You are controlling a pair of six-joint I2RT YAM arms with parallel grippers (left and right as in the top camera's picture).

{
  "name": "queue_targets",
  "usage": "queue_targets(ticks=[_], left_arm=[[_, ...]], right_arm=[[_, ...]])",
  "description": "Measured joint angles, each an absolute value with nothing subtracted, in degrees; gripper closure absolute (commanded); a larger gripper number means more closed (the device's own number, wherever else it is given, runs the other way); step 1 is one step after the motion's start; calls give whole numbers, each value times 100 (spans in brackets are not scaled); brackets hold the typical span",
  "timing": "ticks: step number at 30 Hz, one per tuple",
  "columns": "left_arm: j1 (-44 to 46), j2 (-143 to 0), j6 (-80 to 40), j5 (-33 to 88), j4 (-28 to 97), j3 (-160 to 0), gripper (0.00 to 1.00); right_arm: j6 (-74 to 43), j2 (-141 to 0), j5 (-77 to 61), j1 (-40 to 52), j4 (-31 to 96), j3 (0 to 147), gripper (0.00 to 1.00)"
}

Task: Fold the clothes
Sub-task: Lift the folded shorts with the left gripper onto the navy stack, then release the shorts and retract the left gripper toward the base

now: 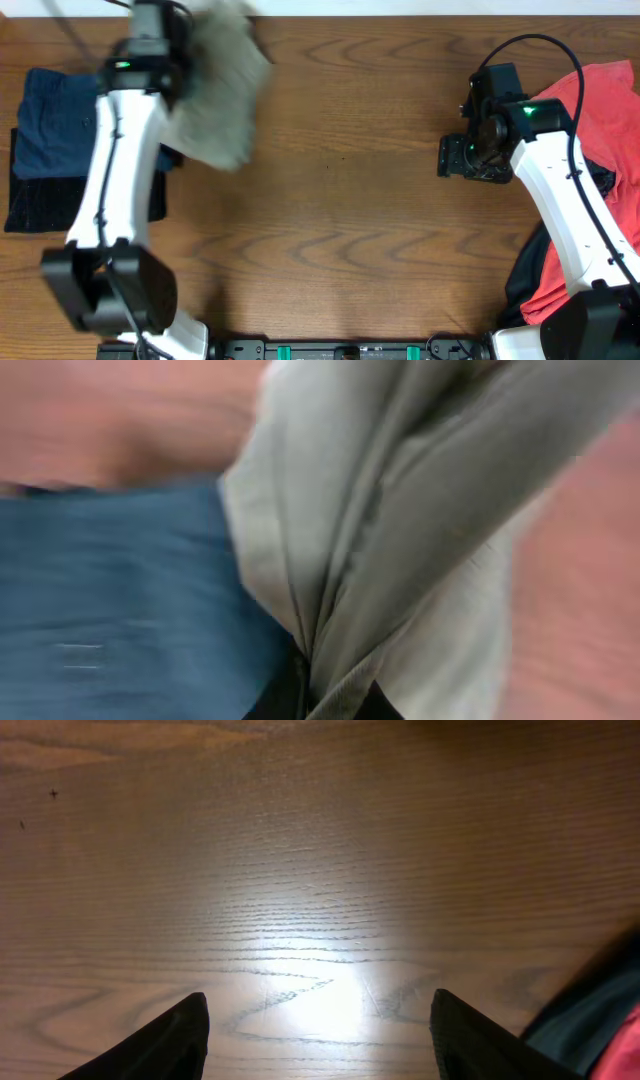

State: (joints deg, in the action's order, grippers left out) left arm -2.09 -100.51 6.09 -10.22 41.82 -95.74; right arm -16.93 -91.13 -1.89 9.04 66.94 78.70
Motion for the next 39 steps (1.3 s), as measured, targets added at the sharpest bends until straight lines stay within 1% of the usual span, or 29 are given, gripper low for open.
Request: queue_targets(ticks=[5,8,14,15,16,17,18,20,21,24,25,27,31,36,37,39], left_arm=[[-1074,-9915,873,-1511,3444,-9585,94],[-1638,-9957,880,-1590,3203,-9585,94],[-2746,-10025,410,-1389,3166,-9583,93],[-2869,-10042,320,-1288,3188,-9581,89],[-3006,-10064,239,-1151,3221,-9579,83],[-3129,-10092,156,-1011,3260,-9572,69],[-3236,-10119,67,-875,3310,-9564,63],[-3417,-10167,-89,-639,3444,-9544,54],[-3474,-10184,-132,-556,3505,-9539,51],[-3603,-10204,-279,-244,3614,-9524,49],[-3629,-10204,-301,-158,3621,-9524,46],[-3656,-10204,-364,-30,3649,-9524,38],[-3673,-10204,-624,331,3675,-9524,37],[-3634,-10184,-751,1503,3535,-9524,37],[-3607,-10173,-755,1673,3540,-9524,37],[-3476,-10138,-768,1977,3586,-9524,37]], right_arm=[[-1693,-9105,-191,904,6740,7870,31],[-1693,-9102,-191,904,6803,7870,31],[-1693,-9100,-189,904,6836,7870,31],[-1693,-9100,-191,904,6836,7870,31],[-1693,-9100,-191,904,6838,7870,31],[-1693,-9100,-191,904,6838,7870,31],[-1693,-9100,-191,904,6838,7870,31],[-1693,-9100,-191,904,6840,7870,31],[-1693,-9100,-191,904,6840,7870,31],[-1693,-9100,-191,904,6840,7870,31],[-1693,-9100,-191,904,6838,7870,31],[-1693,-9100,-191,904,6840,7870,30],[-1693,-9100,-191,904,6840,7870,30],[-1691,-9100,-191,904,6825,7870,29],[-1693,-9100,-191,904,6812,7870,28],[-1712,-9100,-191,904,6779,7870,22]])
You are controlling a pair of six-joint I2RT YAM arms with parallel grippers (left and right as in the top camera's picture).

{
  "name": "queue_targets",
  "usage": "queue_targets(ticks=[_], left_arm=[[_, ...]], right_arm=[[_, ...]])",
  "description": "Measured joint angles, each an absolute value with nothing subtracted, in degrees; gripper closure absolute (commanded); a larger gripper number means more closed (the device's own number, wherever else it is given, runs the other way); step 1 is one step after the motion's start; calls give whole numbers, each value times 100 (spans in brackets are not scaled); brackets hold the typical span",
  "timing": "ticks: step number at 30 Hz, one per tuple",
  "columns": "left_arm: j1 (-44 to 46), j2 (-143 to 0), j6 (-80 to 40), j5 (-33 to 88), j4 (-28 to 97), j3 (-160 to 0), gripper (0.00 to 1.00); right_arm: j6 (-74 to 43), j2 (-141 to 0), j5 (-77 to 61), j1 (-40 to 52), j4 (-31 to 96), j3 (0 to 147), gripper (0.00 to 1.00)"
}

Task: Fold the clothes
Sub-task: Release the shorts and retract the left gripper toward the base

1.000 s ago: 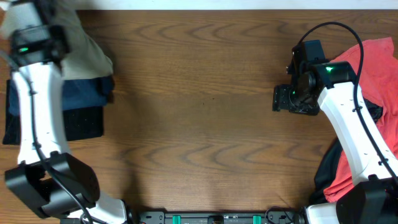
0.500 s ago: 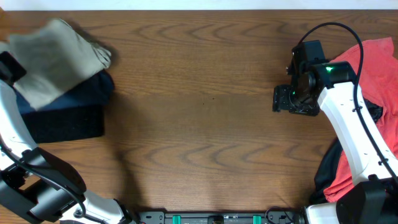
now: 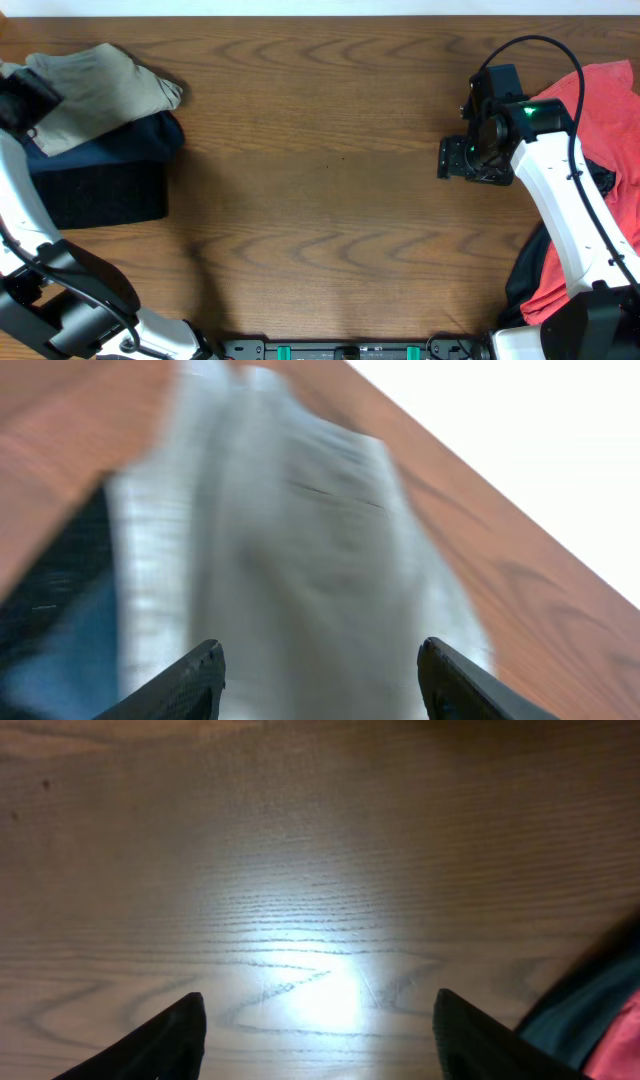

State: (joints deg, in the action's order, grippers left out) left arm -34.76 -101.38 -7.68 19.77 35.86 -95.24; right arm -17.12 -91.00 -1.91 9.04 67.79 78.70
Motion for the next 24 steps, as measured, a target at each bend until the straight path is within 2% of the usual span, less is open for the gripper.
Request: queue_targets(ticks=[5,6,11,15,19,24], left_arm=[[-2714,-10079,-685,2370,4082,-9524,35],[-2495,-10079,-624,2397,4200,-9524,32],[-1332,-10077,-360,2386,5035,-9524,19],[-373,-10077,-268,1909,5992,-9520,1],[307,-10077,-270,1393,6973,-9511,2],[661,-10073,-287,1111,7926,-9509,2]], right_arm=[[-1811,-9100,-287,902,6536,7872,3],[-1822,-9100,-362,893,6447,7872,1],[-1828,-9100,-628,676,6224,7872,1],[-1730,-9100,-694,305,6298,7872,1],[-1623,-9100,-725,-198,6549,7872,1],[-1481,-9100,-720,-755,7284,7876,1]])
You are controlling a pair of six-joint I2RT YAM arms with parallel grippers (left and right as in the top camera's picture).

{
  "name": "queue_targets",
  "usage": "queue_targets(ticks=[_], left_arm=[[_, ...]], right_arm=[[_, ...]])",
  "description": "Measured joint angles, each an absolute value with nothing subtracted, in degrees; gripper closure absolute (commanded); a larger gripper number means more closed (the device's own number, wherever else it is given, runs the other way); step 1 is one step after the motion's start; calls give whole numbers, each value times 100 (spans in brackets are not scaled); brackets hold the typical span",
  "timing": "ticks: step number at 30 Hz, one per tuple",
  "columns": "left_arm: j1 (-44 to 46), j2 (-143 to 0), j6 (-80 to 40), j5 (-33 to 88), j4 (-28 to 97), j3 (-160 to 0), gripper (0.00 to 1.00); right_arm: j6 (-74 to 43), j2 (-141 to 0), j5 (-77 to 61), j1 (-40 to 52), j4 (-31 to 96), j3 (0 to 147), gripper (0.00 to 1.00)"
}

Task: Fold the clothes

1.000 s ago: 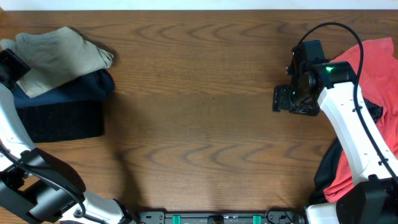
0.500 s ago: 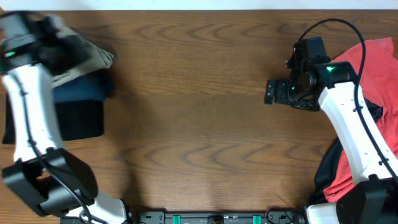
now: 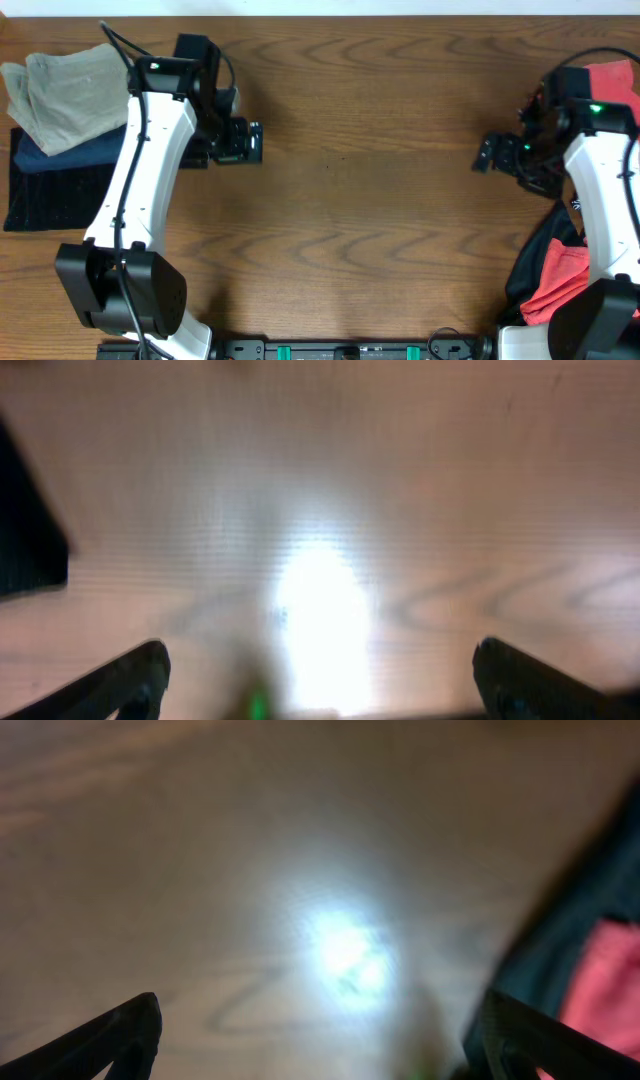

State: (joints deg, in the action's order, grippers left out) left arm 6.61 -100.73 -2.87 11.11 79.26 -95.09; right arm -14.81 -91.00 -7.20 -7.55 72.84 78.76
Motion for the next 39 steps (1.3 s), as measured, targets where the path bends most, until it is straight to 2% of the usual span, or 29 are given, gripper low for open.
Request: queue_targets(ticks=[4,9,18,24,30,39], left_arm=[[679,-10007,-318,987,8291,-9478,2],[676,-9227,-360,923,7883,-8864,2],[676,-5881,-534,860,5872,-6626,2],[676,-4097,-668,858,4945,-5393,2],[676,-3481,-729,858,5168,-5164,2],[676,-3435,-749,858,5290,-5164,2]], right_arm=[[-1288,-9050,-692,-867,7526,7874,1],[-1190,-8364,-650,-867,7155,7570,1],[-974,-5365,-613,-867,5601,5655,1],[-871,-3752,-552,-867,5446,4954,1],[-847,-3107,-552,-867,5920,4895,1],[-847,-3063,-552,-867,6501,4864,1]])
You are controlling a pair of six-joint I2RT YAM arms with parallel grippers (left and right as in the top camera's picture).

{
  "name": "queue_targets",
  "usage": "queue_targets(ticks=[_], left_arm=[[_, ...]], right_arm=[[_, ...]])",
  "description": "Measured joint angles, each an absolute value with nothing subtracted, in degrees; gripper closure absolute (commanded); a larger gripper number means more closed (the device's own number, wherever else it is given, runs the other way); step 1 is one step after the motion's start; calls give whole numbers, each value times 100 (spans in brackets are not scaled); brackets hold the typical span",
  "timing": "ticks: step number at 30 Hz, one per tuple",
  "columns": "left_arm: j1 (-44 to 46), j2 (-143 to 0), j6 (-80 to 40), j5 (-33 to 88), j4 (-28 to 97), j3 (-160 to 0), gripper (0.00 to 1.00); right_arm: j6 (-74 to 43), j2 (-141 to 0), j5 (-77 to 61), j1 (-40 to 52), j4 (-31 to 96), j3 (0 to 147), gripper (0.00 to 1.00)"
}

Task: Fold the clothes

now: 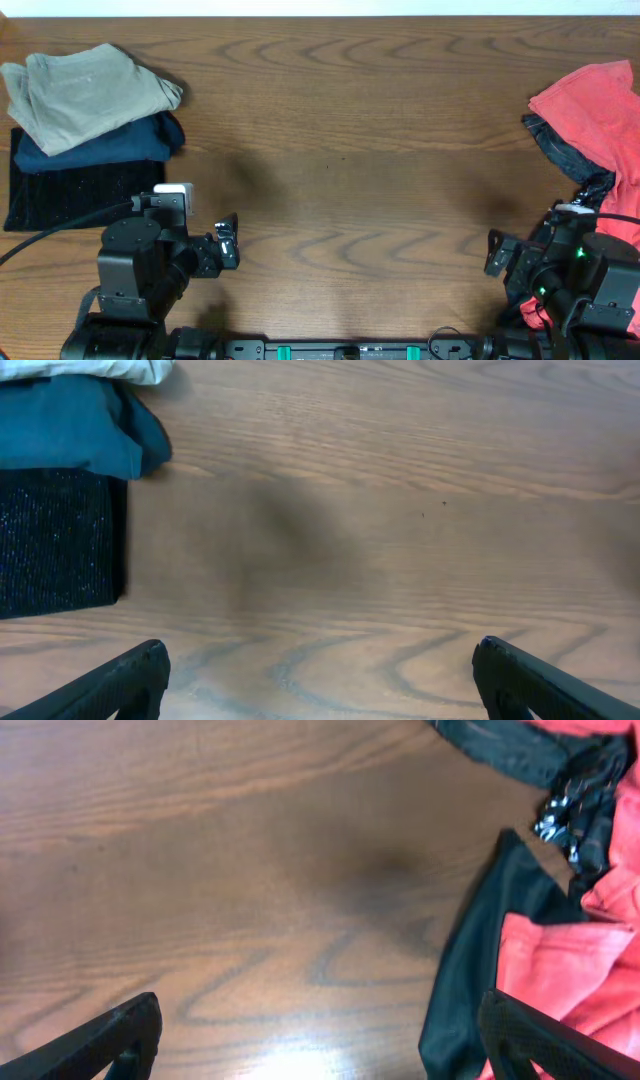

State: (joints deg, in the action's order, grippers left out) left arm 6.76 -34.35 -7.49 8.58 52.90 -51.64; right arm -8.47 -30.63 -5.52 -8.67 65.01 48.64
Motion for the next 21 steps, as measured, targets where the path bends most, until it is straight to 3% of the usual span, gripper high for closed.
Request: queue_targets(ticks=[13,21], left_arm=[[676,-3435,-751,858,5293,-5164,2],[676,-3435,-749,858,5299,-5151,2]], right_arm=[[-845,-2832,-421,-812,6595,4823,1],[-733,-1304,-303,-167,4713,3618,1]])
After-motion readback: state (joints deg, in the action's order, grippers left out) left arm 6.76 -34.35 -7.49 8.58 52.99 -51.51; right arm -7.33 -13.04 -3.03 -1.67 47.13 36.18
